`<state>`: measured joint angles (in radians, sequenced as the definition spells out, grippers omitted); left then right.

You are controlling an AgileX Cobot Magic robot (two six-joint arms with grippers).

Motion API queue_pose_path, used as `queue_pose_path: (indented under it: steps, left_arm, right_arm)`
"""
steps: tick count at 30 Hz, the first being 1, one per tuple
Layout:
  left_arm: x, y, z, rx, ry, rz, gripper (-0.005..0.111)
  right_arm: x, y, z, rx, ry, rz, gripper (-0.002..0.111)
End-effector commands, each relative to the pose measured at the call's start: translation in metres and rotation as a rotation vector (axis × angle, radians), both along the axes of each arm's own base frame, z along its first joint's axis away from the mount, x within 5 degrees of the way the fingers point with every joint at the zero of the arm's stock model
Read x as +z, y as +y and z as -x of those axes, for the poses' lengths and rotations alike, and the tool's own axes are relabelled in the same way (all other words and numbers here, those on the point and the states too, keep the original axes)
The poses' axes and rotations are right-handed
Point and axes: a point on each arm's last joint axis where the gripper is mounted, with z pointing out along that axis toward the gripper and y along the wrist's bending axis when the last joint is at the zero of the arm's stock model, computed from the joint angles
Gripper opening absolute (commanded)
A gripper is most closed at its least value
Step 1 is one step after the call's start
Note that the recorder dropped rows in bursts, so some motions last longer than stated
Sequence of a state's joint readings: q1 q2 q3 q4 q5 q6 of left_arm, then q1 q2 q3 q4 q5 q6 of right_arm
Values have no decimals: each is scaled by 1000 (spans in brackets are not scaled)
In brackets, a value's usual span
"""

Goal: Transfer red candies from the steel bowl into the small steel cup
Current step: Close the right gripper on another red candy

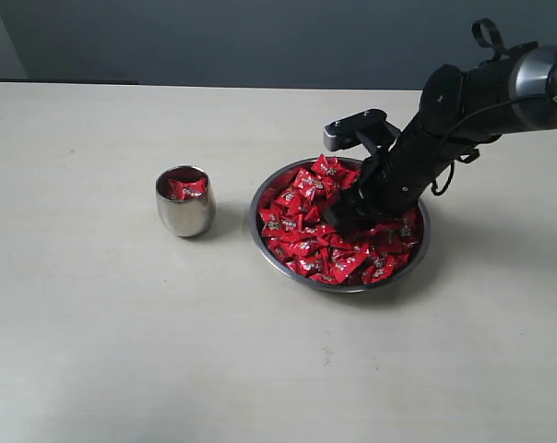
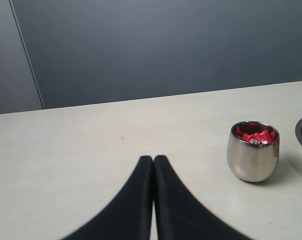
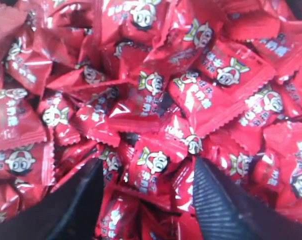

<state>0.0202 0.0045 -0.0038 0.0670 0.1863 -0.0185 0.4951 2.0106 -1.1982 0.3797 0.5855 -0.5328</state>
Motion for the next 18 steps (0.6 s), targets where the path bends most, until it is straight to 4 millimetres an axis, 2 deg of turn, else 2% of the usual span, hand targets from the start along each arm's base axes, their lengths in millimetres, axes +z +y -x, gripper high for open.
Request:
queue_pose_path:
  steps: [1,4,6,13,16,18]
  left_arm:
    - [-1,0,0,-3,-6,0,0]
    - [-1,0,0,-3,-6,0,0]
    - [-1,0,0,-3,-6,0,0]
    - [-1,0,0,-3,-6,0,0]
    - [-1,0,0,-3,-6,0,0]
    - [-1,0,0,-3,-6,0,0]
  right_arm:
    - [-2,0,-4,-22,-10,-7,49]
    - [-3,0,-4,-22,-8,-6,20]
    - [-6,0,-3,-21,1,-2,11]
    - [-14,-1,-3,-15,17,14,9]
    - [-9,-1,-5,-11,-12,12,-1]
    - [-2,-1,-5,-12,-31,2,-1]
